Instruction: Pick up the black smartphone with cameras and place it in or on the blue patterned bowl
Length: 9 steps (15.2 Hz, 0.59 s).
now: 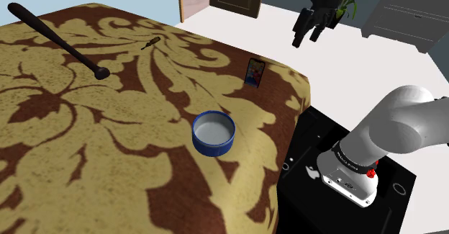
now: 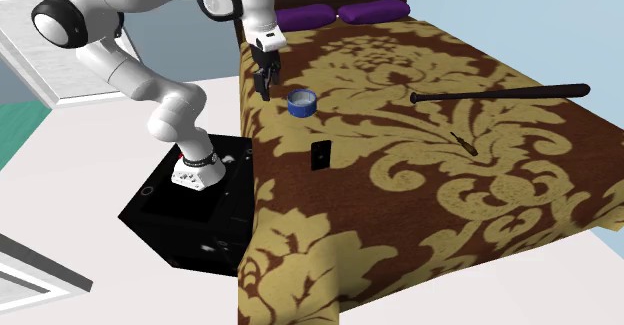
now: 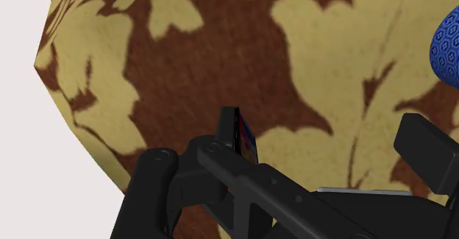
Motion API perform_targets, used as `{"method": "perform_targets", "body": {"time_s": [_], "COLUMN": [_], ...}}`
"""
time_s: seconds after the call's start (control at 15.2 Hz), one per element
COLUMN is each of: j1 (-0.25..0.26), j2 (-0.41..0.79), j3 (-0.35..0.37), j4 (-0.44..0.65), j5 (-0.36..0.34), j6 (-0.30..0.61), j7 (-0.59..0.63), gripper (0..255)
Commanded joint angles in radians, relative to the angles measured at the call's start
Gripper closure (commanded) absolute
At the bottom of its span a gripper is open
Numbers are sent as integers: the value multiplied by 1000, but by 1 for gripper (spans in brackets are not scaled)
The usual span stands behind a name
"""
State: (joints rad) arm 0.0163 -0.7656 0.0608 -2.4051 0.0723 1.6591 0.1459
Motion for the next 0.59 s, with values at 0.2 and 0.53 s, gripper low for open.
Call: {"method": "perform_targets", "body": {"time_s": [0.2,0.53], "j1": [-40,-128], "j2": [48,177], "j3": [82,220], "j4": [-45,-71], "j5": [-11,-70], "j6": [135,341], "j7": [150,420], "gripper": [0,0]}}
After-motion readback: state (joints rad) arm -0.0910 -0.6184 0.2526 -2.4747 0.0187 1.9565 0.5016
